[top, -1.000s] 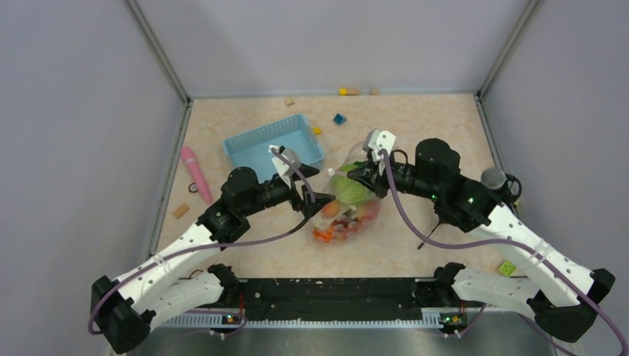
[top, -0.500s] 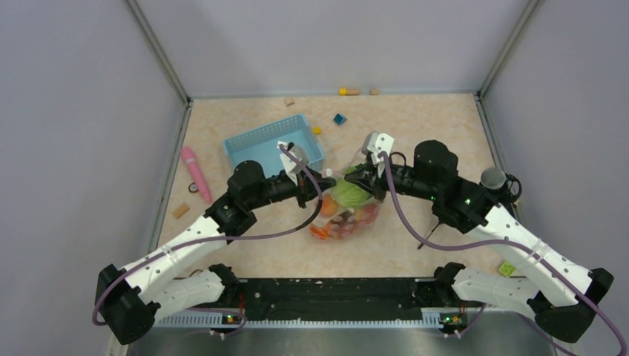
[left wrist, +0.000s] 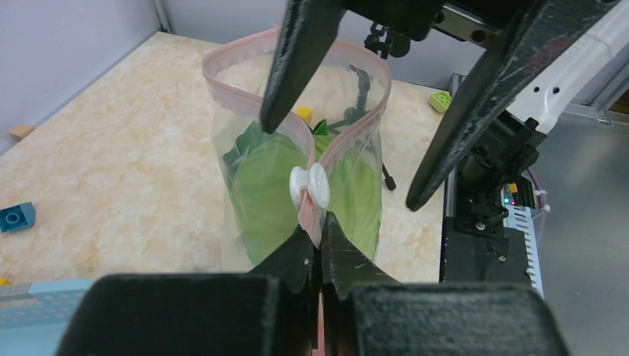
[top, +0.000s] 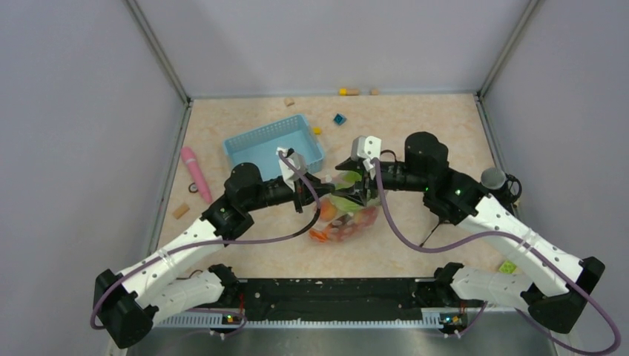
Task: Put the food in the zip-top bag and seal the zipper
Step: Zip the zipper food storage bag at the center of the board.
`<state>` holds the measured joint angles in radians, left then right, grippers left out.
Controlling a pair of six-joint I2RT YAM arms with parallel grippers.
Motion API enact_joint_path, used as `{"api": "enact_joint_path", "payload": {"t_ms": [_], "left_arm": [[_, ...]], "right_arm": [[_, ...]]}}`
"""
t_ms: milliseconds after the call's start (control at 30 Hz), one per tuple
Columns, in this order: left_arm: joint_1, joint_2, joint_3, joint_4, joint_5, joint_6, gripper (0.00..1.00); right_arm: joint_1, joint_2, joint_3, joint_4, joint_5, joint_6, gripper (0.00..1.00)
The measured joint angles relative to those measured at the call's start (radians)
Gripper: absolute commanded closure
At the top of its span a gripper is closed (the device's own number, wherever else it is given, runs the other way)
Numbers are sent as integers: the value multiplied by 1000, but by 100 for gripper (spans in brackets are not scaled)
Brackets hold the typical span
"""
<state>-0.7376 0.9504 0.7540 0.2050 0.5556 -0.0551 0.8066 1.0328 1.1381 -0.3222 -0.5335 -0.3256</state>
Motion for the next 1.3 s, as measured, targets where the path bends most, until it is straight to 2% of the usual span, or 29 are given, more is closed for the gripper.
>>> {"api": "enact_joint_path", "payload": {"t_ms": [100, 233, 433, 700, 833, 1100, 1300], "left_arm": [[0, -2, 0, -3, 18, 13, 100], [0, -13, -1, -21, 28, 29, 100], [0, -24, -3, -34, 27, 32, 100], [0, -28, -3, -39, 28, 55, 100], [0, -39, -5, -49, 29, 60, 100], [0, -45, -10, -52, 31, 60, 100], [0, -60, -23, -47, 23, 60, 100]], "right_arm": [[0, 42, 26, -1, -23, -6, 42], [0, 97, 59, -7, -71, -16, 56], [0, 115, 63, -24, -130, -35, 71], [0, 115, 63, -21, -158, -40, 74], [0, 116, 63, -16, -168, -38, 80], [1, 127, 63, -10, -171, -32, 100], [2, 129, 63, -6, -165, -30, 100]]}}
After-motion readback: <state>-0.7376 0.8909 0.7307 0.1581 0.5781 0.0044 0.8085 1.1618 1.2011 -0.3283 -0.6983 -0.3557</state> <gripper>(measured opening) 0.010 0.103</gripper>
